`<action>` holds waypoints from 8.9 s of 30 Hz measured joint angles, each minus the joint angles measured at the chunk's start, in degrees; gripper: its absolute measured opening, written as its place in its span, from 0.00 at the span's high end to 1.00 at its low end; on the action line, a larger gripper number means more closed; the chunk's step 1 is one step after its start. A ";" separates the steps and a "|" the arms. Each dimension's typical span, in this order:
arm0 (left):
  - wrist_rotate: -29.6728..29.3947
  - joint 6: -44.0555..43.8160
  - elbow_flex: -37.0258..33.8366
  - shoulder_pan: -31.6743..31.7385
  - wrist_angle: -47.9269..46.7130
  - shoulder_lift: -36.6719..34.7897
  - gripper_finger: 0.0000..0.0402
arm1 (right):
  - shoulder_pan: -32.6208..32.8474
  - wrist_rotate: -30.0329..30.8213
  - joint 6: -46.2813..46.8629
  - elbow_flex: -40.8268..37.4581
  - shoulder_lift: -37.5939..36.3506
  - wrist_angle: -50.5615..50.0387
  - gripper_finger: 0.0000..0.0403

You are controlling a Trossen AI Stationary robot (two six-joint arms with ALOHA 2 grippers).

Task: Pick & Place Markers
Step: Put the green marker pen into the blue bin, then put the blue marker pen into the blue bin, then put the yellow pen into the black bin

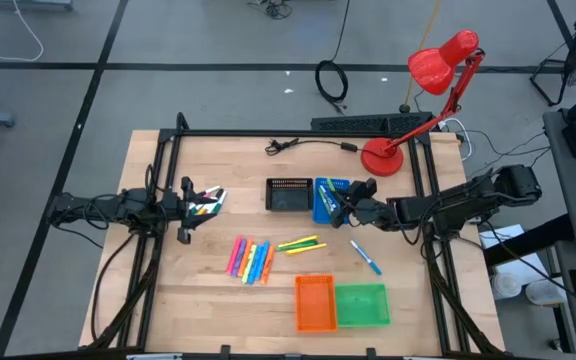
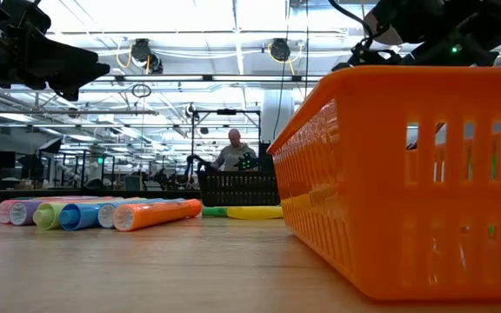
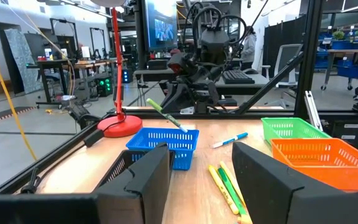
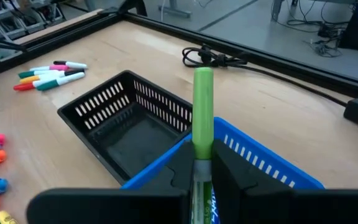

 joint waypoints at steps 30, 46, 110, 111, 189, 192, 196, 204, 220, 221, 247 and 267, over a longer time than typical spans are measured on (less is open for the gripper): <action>0.00 0.00 0.00 0.01 -0.01 0.02 0.55 | 0.07 -4.04 -3.39 -0.07 -0.01 -0.18 0.74; 0.00 0.00 0.00 0.01 0.00 0.00 0.55 | 15.38 -25.48 -19.17 1.28 -2.69 19.72 0.61; 0.00 -0.02 0.00 0.01 0.00 0.02 0.55 | 21.64 -20.87 20.83 -2.47 1.56 -43.66 0.92; 0.00 -0.01 0.00 0.01 0.00 0.02 0.55 | 21.65 -20.45 20.37 -2.47 1.16 -43.24 0.92; 0.00 0.00 0.00 0.02 -0.01 0.00 0.55 | 0.35 1.27 -8.55 -4.94 -0.50 13.26 0.78; 0.00 -0.01 0.00 0.02 0.00 0.00 0.55 | 0.35 1.25 -8.55 -4.94 -0.50 13.24 0.76; 0.00 0.00 0.00 0.00 0.00 0.00 0.55 | 0.35 1.25 -8.55 -4.94 -0.50 13.06 0.75; 0.00 -0.01 0.00 0.02 0.00 0.01 0.55 | 0.35 1.12 -8.57 -4.96 -0.50 12.68 0.76; 0.00 0.00 0.00 0.02 -0.02 0.02 0.55 | -1.45 -39.94 -16.02 -5.03 7.17 33.12 0.77; 0.00 0.00 0.00 0.01 -0.01 0.02 0.55 | -1.19 -43.37 -16.22 -5.03 6.96 33.73 0.77; 0.00 0.00 -0.02 0.02 0.00 0.02 0.55 | 8.78 -34.09 -29.48 -4.05 5.30 27.24 0.76; 0.00 0.00 0.00 0.00 -0.02 0.02 0.55 | 9.88 -27.11 -30.00 10.31 18.18 -6.23 0.72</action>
